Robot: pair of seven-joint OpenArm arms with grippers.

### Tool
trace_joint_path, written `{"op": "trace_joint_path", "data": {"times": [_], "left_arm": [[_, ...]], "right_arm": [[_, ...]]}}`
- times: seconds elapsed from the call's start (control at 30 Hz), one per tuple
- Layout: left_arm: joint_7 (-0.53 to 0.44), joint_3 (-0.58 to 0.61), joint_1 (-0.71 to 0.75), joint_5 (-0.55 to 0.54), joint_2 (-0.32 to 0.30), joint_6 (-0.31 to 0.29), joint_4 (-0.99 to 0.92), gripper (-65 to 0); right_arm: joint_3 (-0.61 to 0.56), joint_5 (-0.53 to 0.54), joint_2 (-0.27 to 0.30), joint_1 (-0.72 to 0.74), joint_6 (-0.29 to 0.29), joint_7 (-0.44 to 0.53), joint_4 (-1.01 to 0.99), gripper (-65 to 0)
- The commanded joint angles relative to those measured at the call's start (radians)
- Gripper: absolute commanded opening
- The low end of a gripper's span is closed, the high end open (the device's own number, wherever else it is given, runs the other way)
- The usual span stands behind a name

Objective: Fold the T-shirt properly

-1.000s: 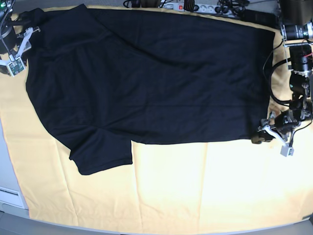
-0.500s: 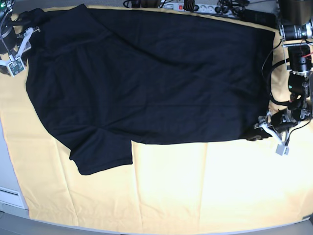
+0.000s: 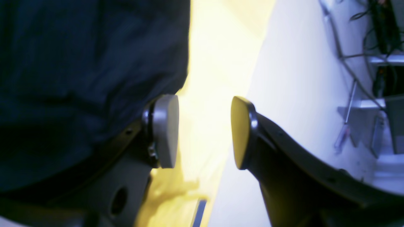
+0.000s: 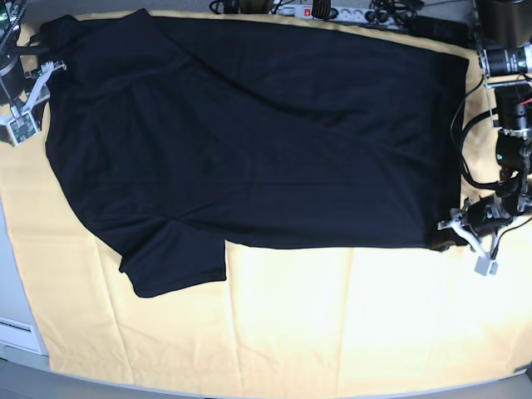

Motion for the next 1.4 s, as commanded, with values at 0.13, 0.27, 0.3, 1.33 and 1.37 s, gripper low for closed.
{"op": "trace_joint_path", "data": {"times": [0.13,0.27,0.3,1.33,1.37], "left_arm": [[-0.024,-0.008,-0.045,-0.049,-0.033,-0.004,0.016,-65.0],[-0.009,-0.008,-0.045,-0.068,-0.032,-0.004,0.016,-65.0],[-0.009,-0.008,-0.045,-0.069,-0.033,-0.004,0.016,-65.0],[0.043,-0.008,-0.04,-0.072,-0.032,-0.004,0.016,-65.0],[0.044,-0.008,-0.04,-0.072,-0.032,-0.004,0.016,-65.0]], "right_arm": [[0.011,0.068,0.014,0.09,-0.017,0.048,0.012,-35.1],[0.011,0.224,0.014,0.224,0.071,0.063,-0.025,-32.9],[0.011,0.256,0.014,0.266,0.095,0.073,-0.051,-32.8],[-0.509,0.473,-0.182,1.184,0.229,-0.059,-0.972,-32.8],[-0.513,0.435,-0.202,1.187,0.211,-0.05,-0.972,-32.8]]}}
